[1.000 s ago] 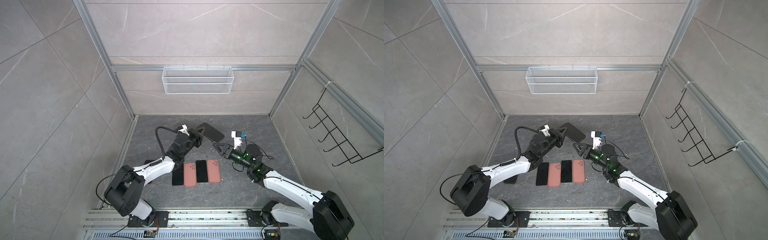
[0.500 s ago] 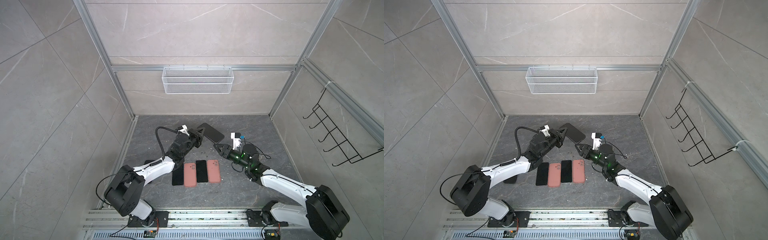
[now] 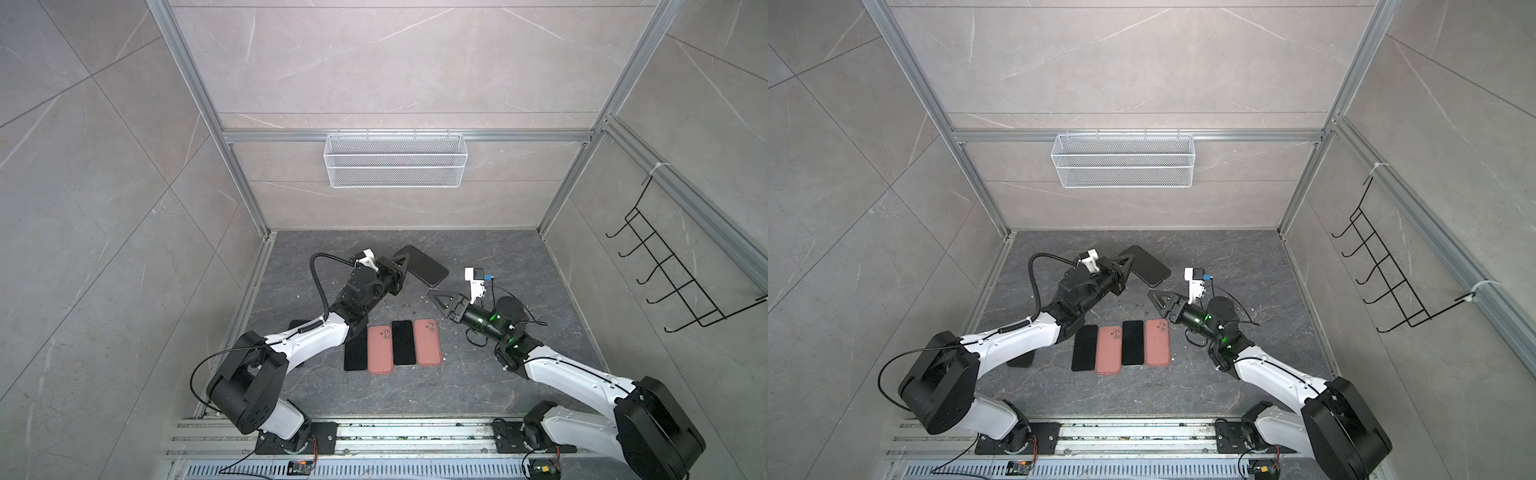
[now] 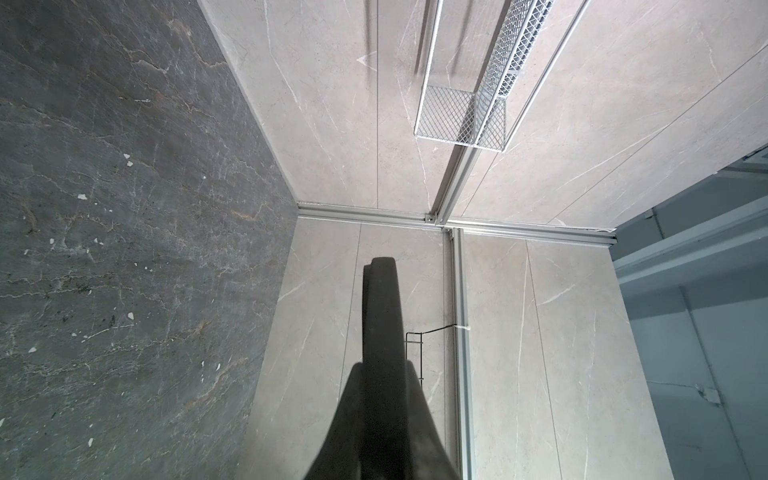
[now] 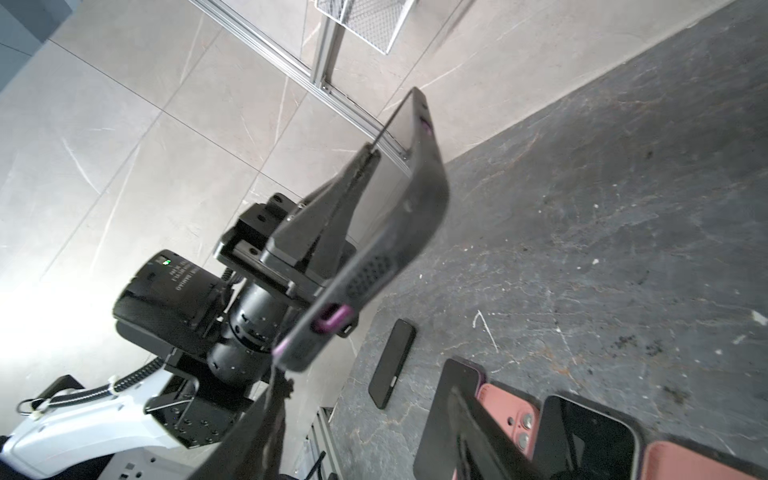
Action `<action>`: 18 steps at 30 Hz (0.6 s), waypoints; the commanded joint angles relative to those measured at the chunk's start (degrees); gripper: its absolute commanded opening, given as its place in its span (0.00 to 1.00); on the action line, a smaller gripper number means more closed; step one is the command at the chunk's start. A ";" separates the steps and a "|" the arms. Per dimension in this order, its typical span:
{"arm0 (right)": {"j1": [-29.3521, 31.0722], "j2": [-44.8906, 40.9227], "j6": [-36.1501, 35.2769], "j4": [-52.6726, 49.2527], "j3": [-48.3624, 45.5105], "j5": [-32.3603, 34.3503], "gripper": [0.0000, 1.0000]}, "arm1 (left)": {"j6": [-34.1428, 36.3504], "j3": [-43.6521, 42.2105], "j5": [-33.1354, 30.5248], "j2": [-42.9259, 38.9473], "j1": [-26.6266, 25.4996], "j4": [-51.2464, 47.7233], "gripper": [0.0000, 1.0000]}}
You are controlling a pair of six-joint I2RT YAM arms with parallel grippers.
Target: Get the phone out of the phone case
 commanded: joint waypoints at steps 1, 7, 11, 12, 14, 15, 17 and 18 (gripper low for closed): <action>0.00 0.65 3.66 6.21 2.00 -1.22 0.60 | 0.60 1.19 -0.54 -2.04 -0.11 4.52 0.00; -0.04 2.65 5.07 8.58 3.46 -1.35 0.50 | 0.76 1.20 -0.46 -2.48 -0.10 4.03 0.00; -0.04 4.05 5.09 9.81 3.61 -2.18 0.37 | 0.62 1.29 -0.46 -2.39 -0.10 3.94 0.00; -0.04 4.20 6.55 10.22 3.26 -2.18 0.34 | 0.68 1.43 -0.41 -2.32 -0.11 3.87 0.00; -0.04 4.41 6.61 10.75 2.69 -2.10 0.31 | 0.64 1.63 -0.36 -2.24 -0.11 3.58 0.00; -0.01 4.52 6.69 11.14 2.31 -2.09 0.30 | 0.53 1.59 -0.36 -2.17 -0.11 3.51 0.00; -0.04 4.91 6.70 11.27 1.90 -2.09 0.26 | 0.53 1.88 -0.19 -2.04 -0.11 3.20 0.00; -0.04 5.15 6.77 11.46 1.75 -2.09 0.24 | 0.57 1.99 -0.12 -1.97 -0.11 2.91 0.00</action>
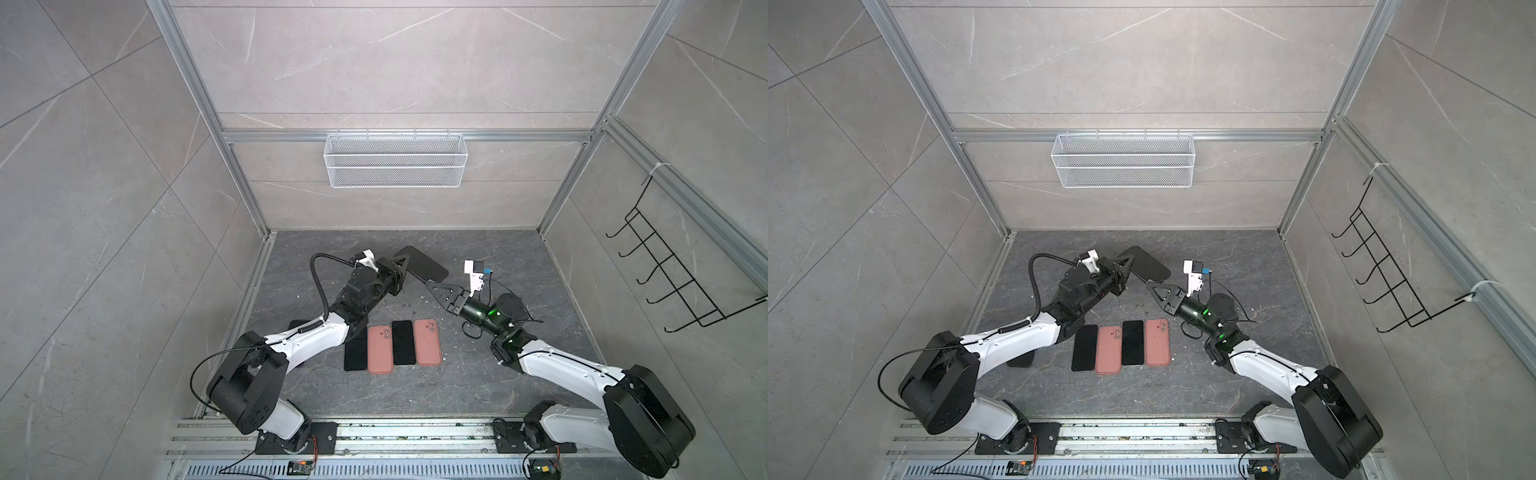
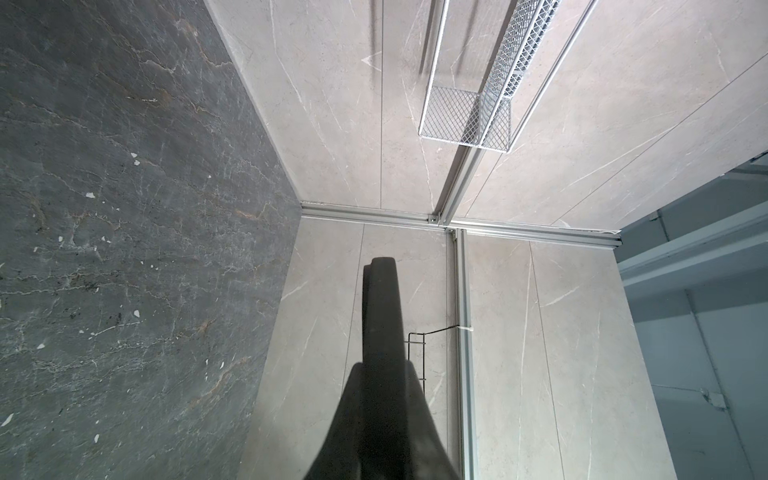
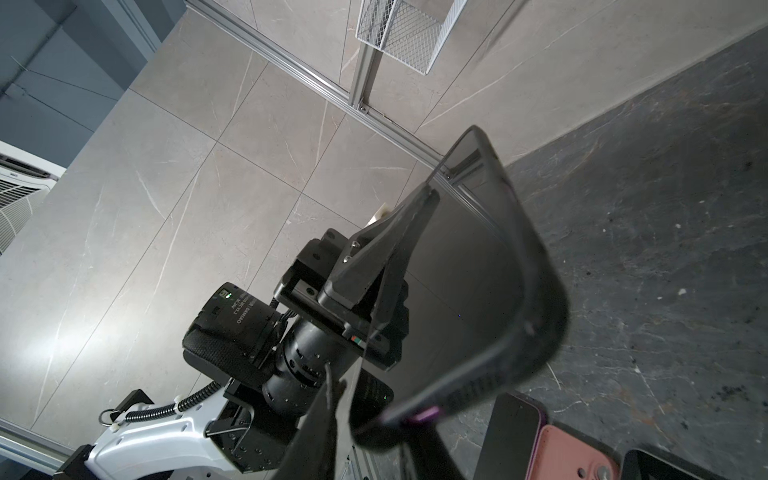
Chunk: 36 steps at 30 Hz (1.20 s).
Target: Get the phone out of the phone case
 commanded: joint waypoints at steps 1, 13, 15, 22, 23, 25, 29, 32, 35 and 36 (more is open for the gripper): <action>-0.04 1.06 0.56 3.70 -0.67 -0.91 0.22 | 0.58 2.19 -0.12 -1.95 -0.11 3.35 0.00; 0.00 0.29 -8.77 -6.33 -1.11 1.36 0.10 | 1.23 5.07 1.65 -2.17 -0.03 -1.49 0.00; 0.04 -1.00 -13.30 -13.00 -0.80 3.73 0.10 | 1.34 6.37 2.63 -1.95 -0.05 -2.50 0.00; 0.15 -4.18 -24.52 -27.20 0.86 12.07 0.12 | 2.72 9.91 4.46 -1.80 0.03 -7.47 0.00; 0.12 -4.45 -25.92 -28.65 1.16 13.65 0.12 | 2.72 10.65 4.96 -1.56 0.01 -8.15 0.00; 0.29 -4.97 -28.18 -30.63 1.53 16.57 0.12 | 2.98 11.69 5.29 -1.34 0.02 -9.15 0.00; 0.51 -5.38 -30.76 -32.34 1.85 20.79 0.13 | 3.13 13.09 5.64 -0.91 -0.06 -10.24 0.00; 0.48 -5.47 -31.16 -31.89 2.28 21.21 0.13 | 3.15 13.41 5.69 -0.63 0.01 -9.84 0.00; 0.40 -6.66 -30.80 -31.75 1.81 18.74 0.20 | 2.90 12.83 6.35 -0.79 0.77 -8.82 0.00; 0.28 -8.00 -29.96 -31.42 0.74 18.28 0.30 | 2.81 12.62 7.58 -0.81 1.84 -7.91 0.00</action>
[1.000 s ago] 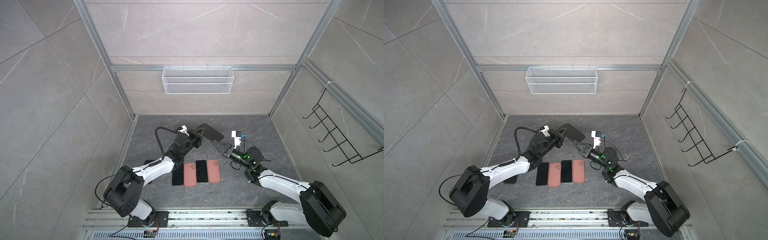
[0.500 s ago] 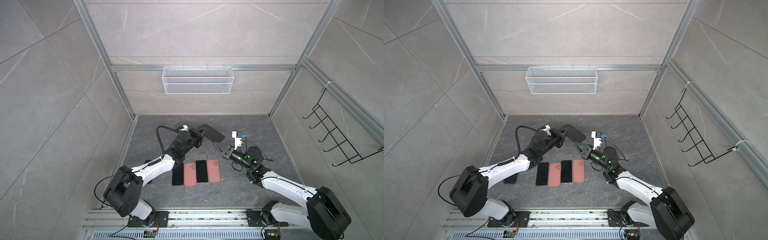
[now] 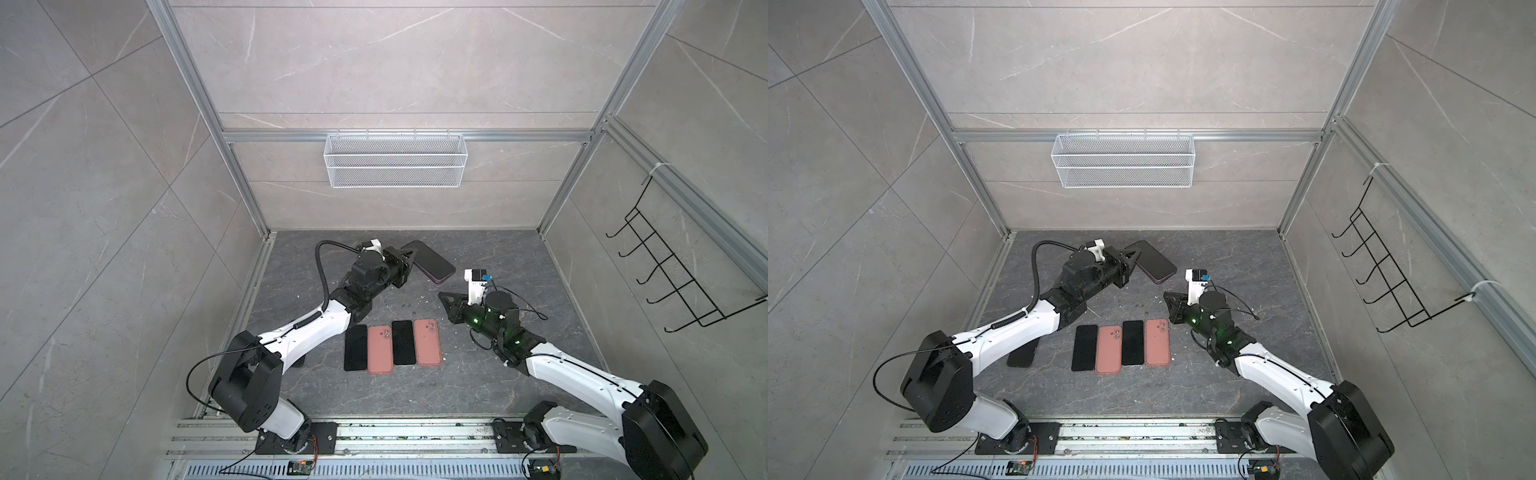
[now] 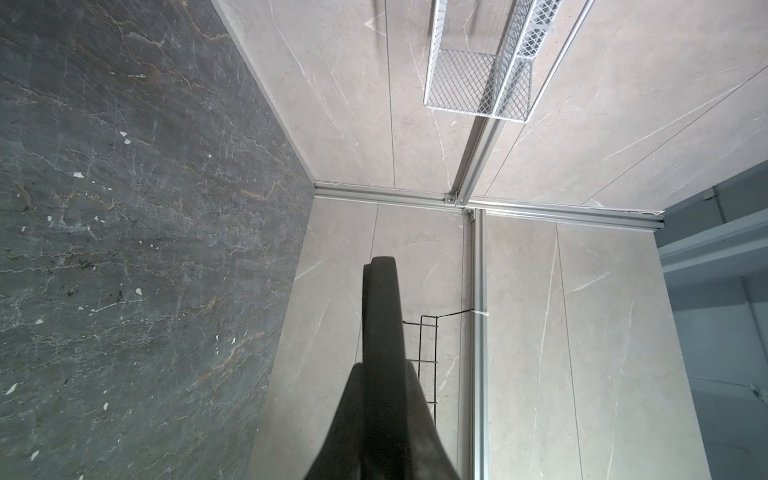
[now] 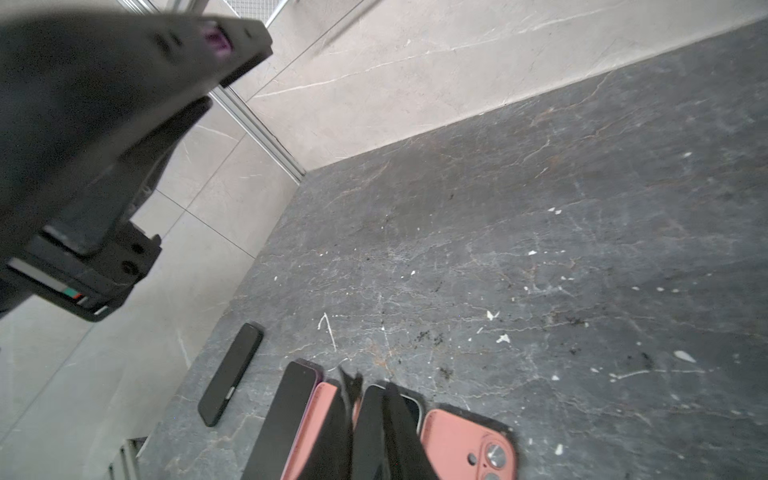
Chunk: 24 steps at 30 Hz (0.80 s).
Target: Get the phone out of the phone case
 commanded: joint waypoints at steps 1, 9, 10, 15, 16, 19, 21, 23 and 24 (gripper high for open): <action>-0.89 -3.85 0.02 -1.41 -1.92 -0.29 0.40 | 0.45 2.08 4.75 -1.44 2.57 7.44 0.00; -12.54 -11.88 4.98 -10.95 1.77 -25.19 0.73 | 3.36 2.78 35.46 2.15 14.03 23.43 0.00; -13.05 -11.79 5.24 -11.39 2.83 -27.73 0.74 | 1.94 3.06 39.01 3.31 14.78 27.78 0.00; -13.65 -10.33 9.31 -9.28 7.11 -33.59 0.74 | 5.47 3.98 46.67 4.63 15.33 30.56 0.00; -13.65 -9.62 11.08 -7.38 7.78 -34.58 0.74 | 6.19 3.79 46.69 4.54 15.32 30.62 0.00; -13.63 -6.45 15.54 -2.27 10.26 -37.90 0.72 | 4.14 3.58 46.47 5.27 15.21 34.25 0.00; -13.63 -4.66 19.19 3.15 10.61 -38.83 0.71 | 2.43 3.61 45.91 6.08 14.99 36.02 0.00; -13.56 -3.25 22.12 7.77 10.70 -39.87 0.68 | 1.82 3.52 45.38 6.62 14.84 36.61 0.00; -13.42 -2.58 23.48 9.78 10.70 -40.03 0.67 | 1.57 3.45 45.05 6.86 14.69 36.88 0.00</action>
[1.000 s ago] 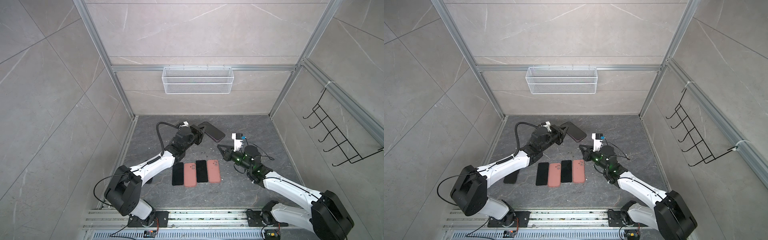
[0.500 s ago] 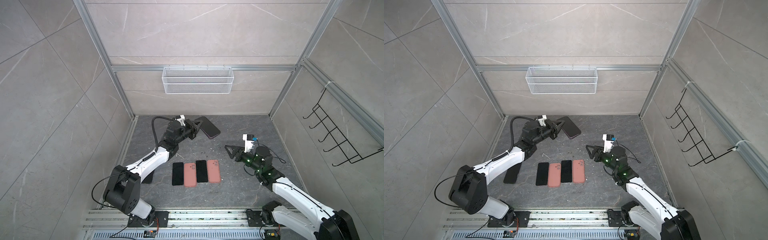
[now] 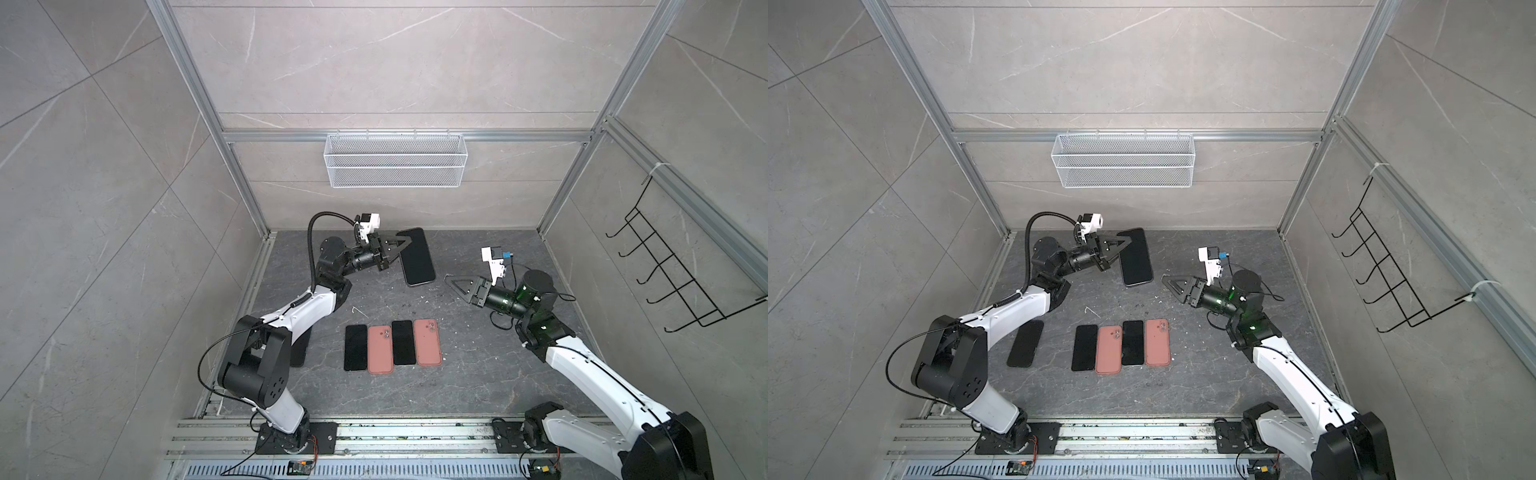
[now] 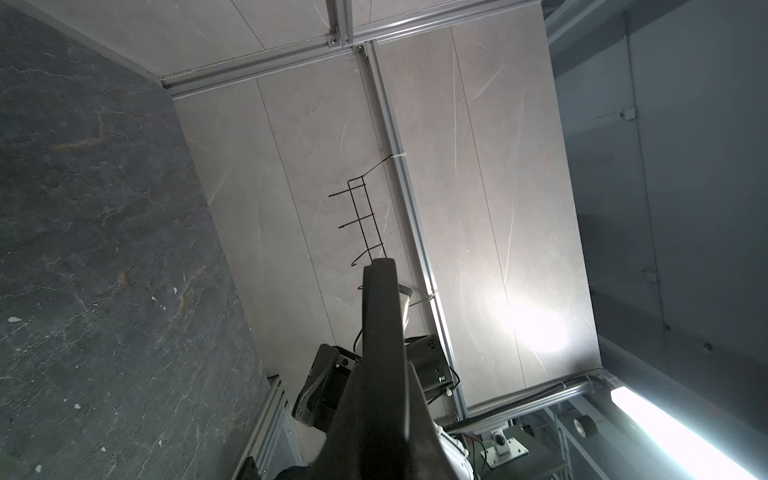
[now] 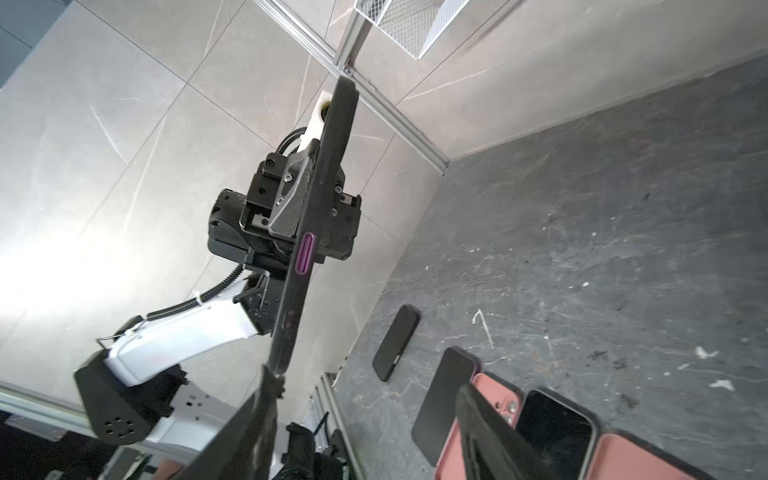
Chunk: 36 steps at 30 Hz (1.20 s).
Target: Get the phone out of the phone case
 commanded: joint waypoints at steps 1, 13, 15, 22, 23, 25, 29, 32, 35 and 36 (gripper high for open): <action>0.26 1.96 7.32 10.79 1.41 -3.74 0.66 | -1.63 2.12 0.80 0.52 -0.28 8.17 0.00; 3.43 6.73 10.66 18.26 2.27 -3.89 0.44 | -1.94 2.61 -0.91 1.65 -1.41 8.06 0.00; 3.80 7.20 10.65 18.86 2.06 -3.59 0.41 | -1.99 2.56 -1.06 1.65 -1.33 8.17 0.00; 4.24 8.29 14.69 22.88 1.06 -2.97 0.27 | -3.49 2.04 -1.64 2.17 -1.41 9.86 0.00; 4.25 8.17 15.29 23.69 0.90 -2.97 0.25 | -3.87 1.94 -1.89 2.42 -1.34 10.32 0.00; 4.28 7.91 16.11 24.89 0.79 -2.66 0.23 | -4.77 1.94 -2.40 2.91 -1.31 11.32 0.00; 4.28 7.79 18.86 27.99 1.67 -2.18 0.20 | -6.86 2.50 -4.04 4.63 -1.25 13.96 0.00; 4.31 8.54 22.77 33.26 2.89 -1.85 0.19 | -11.31 3.57 -5.74 6.98 -1.40 19.40 0.00; 4.30 10.04 26.90 38.76 5.10 -0.83 0.18 | -13.31 4.95 -7.07 8.05 -1.54 22.35 0.00; 4.29 10.80 28.21 39.94 6.14 -0.52 0.18 | -13.33 5.62 -7.42 8.13 -1.56 22.63 0.00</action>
